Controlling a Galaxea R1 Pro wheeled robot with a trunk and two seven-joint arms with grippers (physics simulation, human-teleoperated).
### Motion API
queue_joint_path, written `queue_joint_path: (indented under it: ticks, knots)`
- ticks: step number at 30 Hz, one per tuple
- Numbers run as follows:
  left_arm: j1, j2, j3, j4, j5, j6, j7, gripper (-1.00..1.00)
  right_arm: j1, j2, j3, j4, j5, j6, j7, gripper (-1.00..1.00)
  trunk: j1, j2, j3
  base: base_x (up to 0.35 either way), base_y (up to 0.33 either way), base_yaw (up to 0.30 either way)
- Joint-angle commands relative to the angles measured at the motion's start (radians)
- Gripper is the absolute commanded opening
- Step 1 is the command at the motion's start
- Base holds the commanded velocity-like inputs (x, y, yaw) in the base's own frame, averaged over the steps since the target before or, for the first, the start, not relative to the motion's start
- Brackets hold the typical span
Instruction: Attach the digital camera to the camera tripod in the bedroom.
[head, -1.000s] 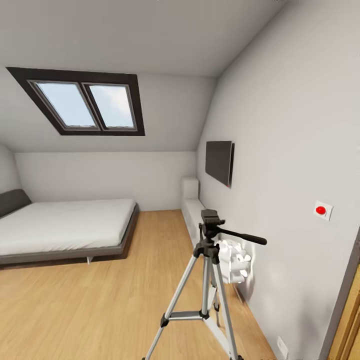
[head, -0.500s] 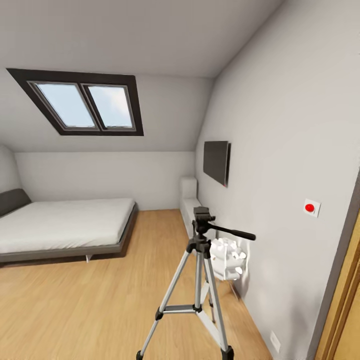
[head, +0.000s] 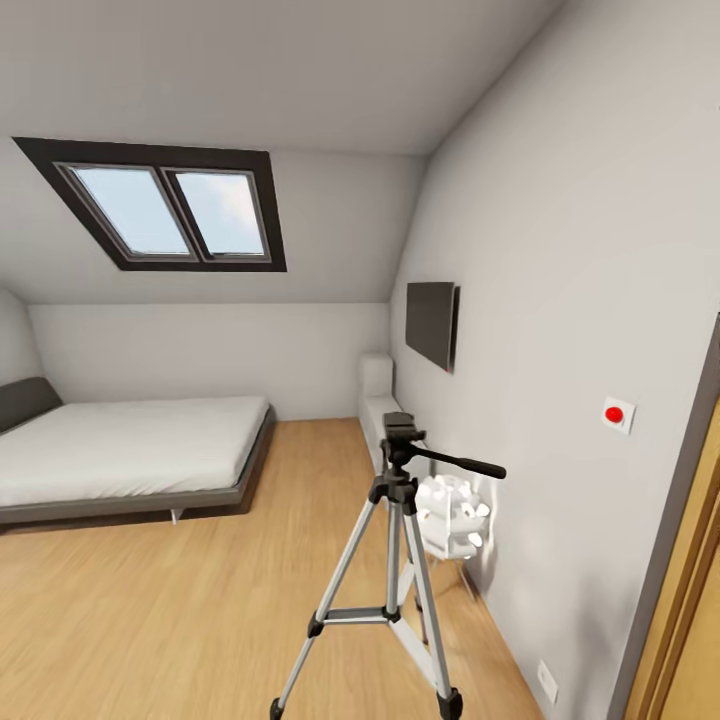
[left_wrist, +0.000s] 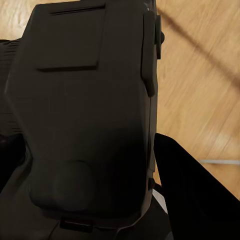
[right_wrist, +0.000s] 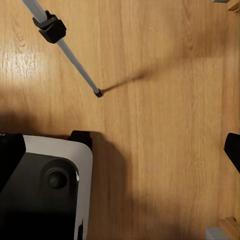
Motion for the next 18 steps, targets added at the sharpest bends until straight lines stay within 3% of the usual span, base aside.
queue_joint_path:
  ticks: [1,8,18]
  knots:
    - [0.0,0.0,-0.009,0.001,0.008,0.0,-0.002,-1.0,-0.001,0.0,-0.009,0.001,0.009,0.002,0.003,1.0,0.0,-0.001,0.0,-0.001,-0.142,0.0]
    - [0.0,0.0,-0.009,0.001,0.008,0.0,-0.002,-1.0,-0.001,0.001,-0.009,0.001,0.009,0.003,0.003,1.0,0.0,-0.001,0.0,0.0,-0.197,0.0]
    - [0.0,0.0,-0.009,0.001,0.008,0.0,-0.002,-1.0,-0.001,0.003,-0.008,0.001,0.009,0.004,0.003,1.0,0.0,-0.001,0.0,0.0,-0.041,0.0]
